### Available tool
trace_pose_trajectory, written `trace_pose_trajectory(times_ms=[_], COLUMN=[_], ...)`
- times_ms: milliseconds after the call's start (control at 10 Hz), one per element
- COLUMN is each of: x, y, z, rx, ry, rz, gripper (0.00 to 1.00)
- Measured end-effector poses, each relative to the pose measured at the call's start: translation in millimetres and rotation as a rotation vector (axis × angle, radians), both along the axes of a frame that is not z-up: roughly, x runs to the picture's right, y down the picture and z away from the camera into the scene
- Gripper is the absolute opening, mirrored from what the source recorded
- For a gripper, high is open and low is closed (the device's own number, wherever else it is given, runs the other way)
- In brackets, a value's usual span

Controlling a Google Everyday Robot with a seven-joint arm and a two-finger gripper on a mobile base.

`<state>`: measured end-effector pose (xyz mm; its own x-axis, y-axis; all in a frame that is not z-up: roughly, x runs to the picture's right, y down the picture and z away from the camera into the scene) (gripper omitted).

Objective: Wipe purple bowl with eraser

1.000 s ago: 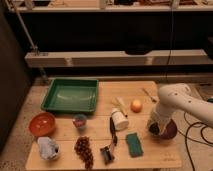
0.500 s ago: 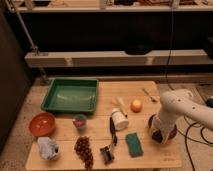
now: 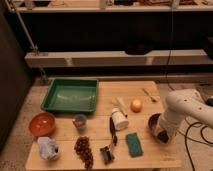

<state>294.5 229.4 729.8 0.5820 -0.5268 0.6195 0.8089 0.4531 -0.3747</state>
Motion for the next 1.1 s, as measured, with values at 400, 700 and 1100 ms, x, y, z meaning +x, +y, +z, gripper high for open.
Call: trace_pose_trajectory(times_ms=[400,700,1100], x=[13,3,-27], y=[-16,-33,-32], z=[7.1,35.3,45.2], rx=[0.019,0.016,0.007], ry=[0.038,0.042,-0.018], rz=[0.015,0.017,0.005], gripper=[0.00,0.00,0.00])
